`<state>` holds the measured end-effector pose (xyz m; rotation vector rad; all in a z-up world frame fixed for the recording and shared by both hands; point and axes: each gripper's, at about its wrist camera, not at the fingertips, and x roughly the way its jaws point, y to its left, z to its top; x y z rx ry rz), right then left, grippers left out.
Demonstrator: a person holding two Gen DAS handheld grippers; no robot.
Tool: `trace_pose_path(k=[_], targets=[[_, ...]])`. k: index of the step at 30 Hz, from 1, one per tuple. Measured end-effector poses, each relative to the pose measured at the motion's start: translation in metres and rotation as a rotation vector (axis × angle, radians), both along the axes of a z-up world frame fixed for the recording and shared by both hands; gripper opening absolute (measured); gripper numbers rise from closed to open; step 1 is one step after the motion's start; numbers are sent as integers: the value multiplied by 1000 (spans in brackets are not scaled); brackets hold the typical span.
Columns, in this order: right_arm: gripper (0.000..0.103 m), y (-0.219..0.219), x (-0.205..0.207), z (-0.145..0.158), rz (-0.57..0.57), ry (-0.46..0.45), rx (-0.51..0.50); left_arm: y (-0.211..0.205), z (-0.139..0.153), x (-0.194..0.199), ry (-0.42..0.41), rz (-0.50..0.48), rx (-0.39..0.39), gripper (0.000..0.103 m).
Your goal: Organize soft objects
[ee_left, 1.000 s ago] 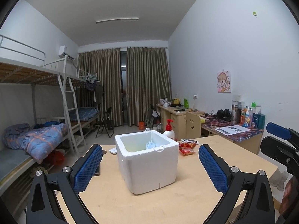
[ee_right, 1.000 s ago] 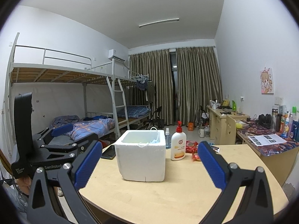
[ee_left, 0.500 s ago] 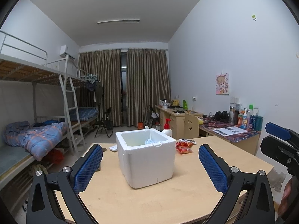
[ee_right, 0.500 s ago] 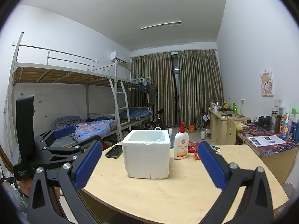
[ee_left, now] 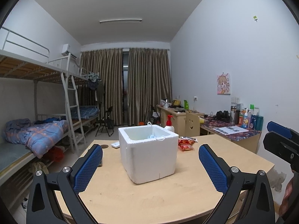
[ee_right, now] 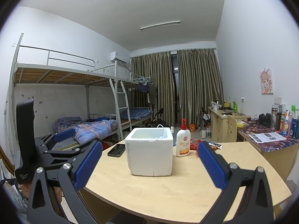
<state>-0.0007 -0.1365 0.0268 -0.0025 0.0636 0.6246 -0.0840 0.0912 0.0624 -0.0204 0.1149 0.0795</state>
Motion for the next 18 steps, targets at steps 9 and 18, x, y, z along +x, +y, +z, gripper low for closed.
trace_pose_path(k=[9, 18], targets=[[103, 7, -1, -8, -1, 5, -17, 9, -16, 0, 23, -21, -14, 103], [103, 11, -1, -20, 9, 22, -17, 10, -24, -1, 10, -9, -5, 103]])
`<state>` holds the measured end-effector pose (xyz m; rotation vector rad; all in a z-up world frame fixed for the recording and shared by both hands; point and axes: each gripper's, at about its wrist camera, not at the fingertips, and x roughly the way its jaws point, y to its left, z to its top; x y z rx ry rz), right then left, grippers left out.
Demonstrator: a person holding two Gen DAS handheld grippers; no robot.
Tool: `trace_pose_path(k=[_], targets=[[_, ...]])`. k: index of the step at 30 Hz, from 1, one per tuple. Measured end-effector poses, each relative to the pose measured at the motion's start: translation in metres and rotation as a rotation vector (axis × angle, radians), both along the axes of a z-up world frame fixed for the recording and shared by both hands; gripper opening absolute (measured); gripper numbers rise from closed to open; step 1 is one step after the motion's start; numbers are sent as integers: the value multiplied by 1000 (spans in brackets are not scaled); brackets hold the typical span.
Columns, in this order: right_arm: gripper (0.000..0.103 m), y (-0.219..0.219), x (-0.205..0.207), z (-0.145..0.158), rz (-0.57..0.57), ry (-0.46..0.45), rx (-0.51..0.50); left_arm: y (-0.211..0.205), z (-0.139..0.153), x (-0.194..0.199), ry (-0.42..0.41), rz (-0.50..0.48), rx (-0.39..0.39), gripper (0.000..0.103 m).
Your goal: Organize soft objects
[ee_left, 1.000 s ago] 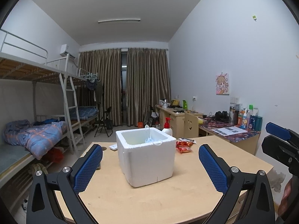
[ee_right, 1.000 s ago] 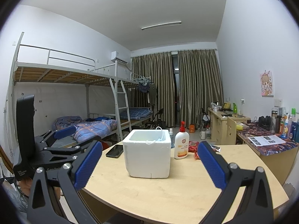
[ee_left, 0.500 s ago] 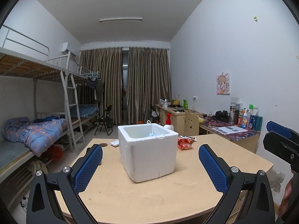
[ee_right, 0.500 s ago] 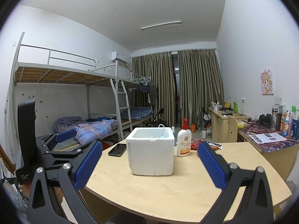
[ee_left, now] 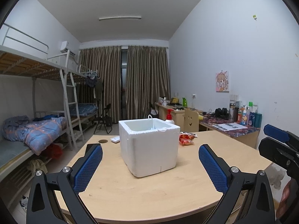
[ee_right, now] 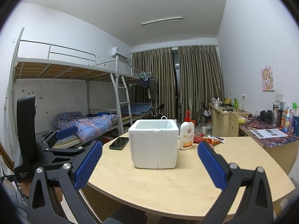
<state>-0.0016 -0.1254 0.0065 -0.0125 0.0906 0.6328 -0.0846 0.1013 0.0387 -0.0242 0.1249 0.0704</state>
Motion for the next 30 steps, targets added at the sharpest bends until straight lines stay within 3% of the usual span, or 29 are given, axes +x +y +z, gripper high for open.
trace_pose_path(k=[13, 30], targets=[[103, 0, 5, -22, -29, 36, -10, -3, -28, 2, -21, 15, -5, 103], [103, -12, 10, -46, -89, 75, 11, -7, -52, 14, 18, 36, 2, 103]])
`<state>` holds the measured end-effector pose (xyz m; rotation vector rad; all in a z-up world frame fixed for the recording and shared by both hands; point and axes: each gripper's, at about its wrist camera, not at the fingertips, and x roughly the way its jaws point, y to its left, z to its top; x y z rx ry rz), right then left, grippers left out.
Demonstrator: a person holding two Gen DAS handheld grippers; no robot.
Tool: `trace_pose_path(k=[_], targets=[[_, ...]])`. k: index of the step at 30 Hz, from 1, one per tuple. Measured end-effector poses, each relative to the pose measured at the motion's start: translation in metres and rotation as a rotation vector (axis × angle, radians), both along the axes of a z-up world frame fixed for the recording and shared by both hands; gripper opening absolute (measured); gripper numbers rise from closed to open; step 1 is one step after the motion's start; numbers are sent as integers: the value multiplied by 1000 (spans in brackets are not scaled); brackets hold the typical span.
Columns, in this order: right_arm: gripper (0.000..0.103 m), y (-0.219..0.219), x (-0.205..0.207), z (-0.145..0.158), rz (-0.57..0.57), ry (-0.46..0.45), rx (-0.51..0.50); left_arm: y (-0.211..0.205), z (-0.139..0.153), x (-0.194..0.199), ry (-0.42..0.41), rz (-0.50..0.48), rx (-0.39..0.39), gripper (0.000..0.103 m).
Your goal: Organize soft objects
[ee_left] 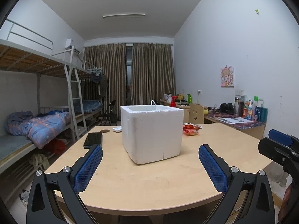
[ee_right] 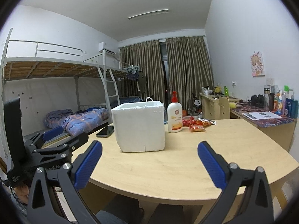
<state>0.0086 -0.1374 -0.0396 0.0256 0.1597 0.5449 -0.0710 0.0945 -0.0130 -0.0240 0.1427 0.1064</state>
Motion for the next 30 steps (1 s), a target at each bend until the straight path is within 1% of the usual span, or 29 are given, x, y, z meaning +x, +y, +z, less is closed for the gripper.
trace_pose_path(k=[10, 30], targets=[[103, -4, -7, 6, -7, -13, 3, 0, 1, -5, -9, -4, 13, 103], [103, -4, 1, 1, 1, 12, -13, -2, -1, -6, -5, -5, 18, 103]])
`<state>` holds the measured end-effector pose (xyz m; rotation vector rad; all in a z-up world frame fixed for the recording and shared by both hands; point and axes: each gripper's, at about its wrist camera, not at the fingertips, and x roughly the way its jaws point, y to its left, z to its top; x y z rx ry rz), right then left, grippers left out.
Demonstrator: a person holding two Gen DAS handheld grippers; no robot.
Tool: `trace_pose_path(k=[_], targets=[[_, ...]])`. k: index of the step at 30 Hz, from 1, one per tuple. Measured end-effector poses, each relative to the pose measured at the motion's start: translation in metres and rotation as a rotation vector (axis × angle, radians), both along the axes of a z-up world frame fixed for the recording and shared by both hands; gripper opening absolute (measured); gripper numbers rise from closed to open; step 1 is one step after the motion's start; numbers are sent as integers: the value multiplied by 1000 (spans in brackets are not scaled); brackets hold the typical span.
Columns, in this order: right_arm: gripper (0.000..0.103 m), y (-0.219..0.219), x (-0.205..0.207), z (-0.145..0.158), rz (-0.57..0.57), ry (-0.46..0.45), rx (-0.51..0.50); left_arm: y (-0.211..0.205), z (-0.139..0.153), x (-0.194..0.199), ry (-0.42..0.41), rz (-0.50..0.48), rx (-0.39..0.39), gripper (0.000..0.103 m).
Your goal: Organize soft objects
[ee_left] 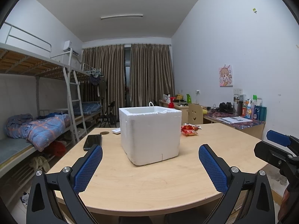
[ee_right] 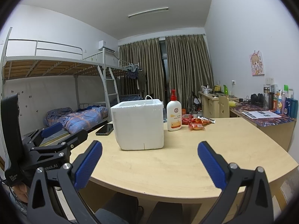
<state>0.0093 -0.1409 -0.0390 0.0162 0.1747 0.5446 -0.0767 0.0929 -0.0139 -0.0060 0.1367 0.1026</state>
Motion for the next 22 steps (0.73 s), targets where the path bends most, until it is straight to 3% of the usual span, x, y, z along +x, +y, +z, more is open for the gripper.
trace_pose_path(k=[22], targets=[[103, 3, 1, -1, 5, 6, -9, 1, 1, -1, -5, 4, 8, 103]])
